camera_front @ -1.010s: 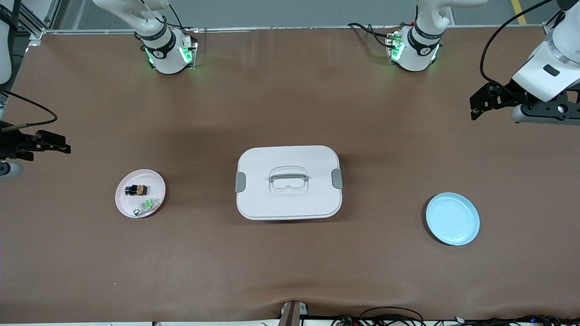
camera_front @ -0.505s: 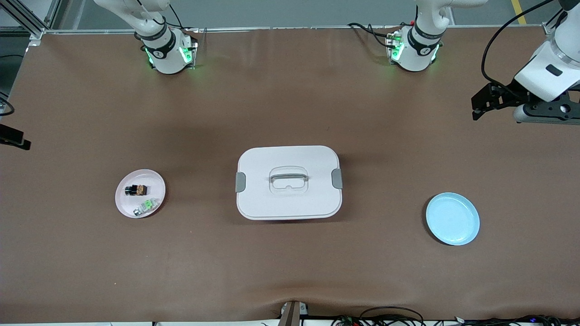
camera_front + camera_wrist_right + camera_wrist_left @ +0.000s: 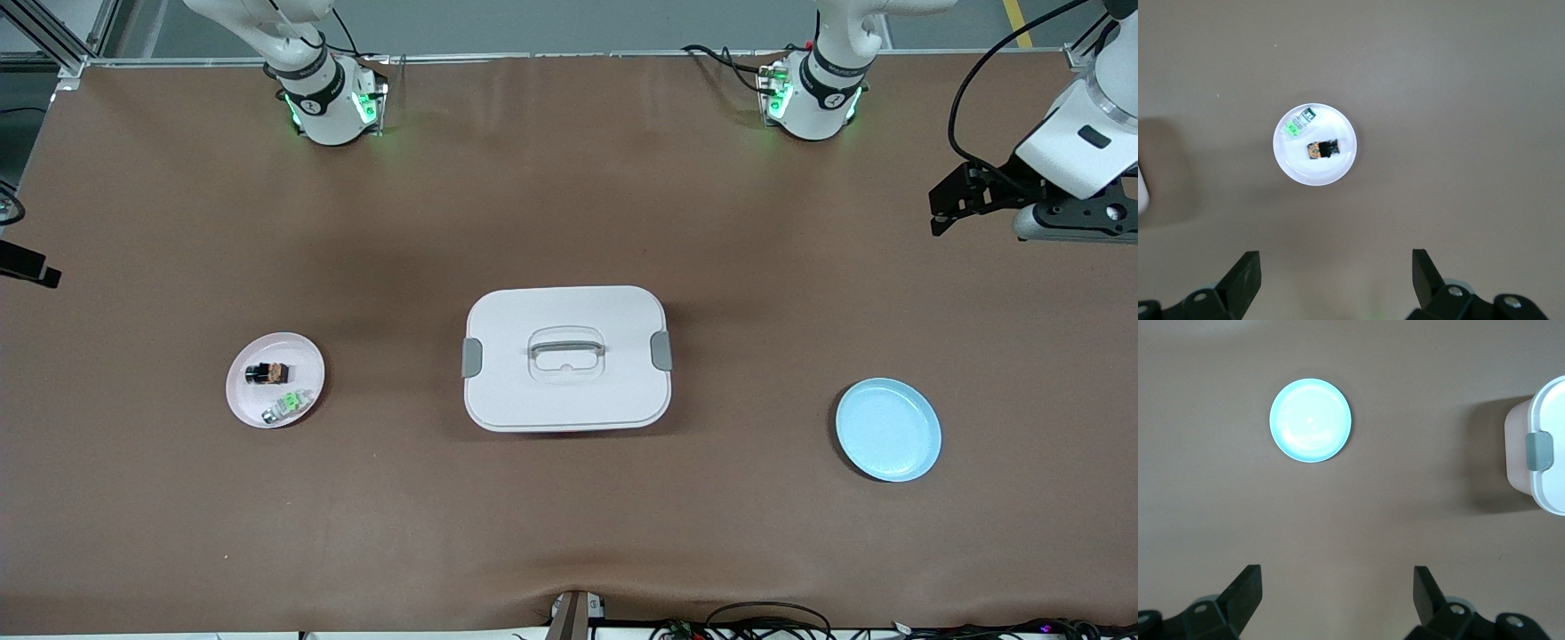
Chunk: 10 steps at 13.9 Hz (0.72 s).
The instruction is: Transfer orange switch to right arm and place
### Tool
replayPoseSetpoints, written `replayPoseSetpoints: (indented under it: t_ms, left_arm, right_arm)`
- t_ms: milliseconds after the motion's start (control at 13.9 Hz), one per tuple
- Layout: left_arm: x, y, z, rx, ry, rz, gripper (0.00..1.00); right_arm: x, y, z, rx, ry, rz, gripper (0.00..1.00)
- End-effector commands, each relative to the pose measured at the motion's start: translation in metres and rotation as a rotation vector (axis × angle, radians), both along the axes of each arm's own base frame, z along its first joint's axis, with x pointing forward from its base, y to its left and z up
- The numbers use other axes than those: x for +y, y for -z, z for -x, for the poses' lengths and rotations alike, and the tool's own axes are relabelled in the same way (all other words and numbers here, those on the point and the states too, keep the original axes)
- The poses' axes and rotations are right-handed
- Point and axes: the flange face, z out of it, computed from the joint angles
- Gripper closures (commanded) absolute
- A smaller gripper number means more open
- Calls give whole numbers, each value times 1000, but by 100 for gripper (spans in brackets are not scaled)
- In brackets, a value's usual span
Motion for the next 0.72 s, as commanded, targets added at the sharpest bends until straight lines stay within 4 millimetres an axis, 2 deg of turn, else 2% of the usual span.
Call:
replayPoseSetpoints:
  t_ms: [0, 72, 144, 361, 577, 649]
  left_arm:
    - [2, -9, 5, -7, 12, -3, 0]
    - [5, -9, 5, -7, 7, -3, 0]
    - [1, -11, 7, -10, 13, -4, 0]
    - [0, -14, 9, -14, 15, -3, 0]
    - [6, -15, 8, -13, 5, 8, 0]
    - [12, -14, 7, -8, -6, 7, 0]
  right_arm:
    - [38, -16, 8, 18, 63, 41, 0]
    - [37, -21, 11, 12, 66, 27, 0]
    - [36, -35, 18, -16, 54, -3, 0]
    - [25, -42, 27, -22, -42, -45, 0]
    - [7, -37, 45, 3, -51, -59, 0]
    - [7, -34, 49, 7, -51, -60, 0]
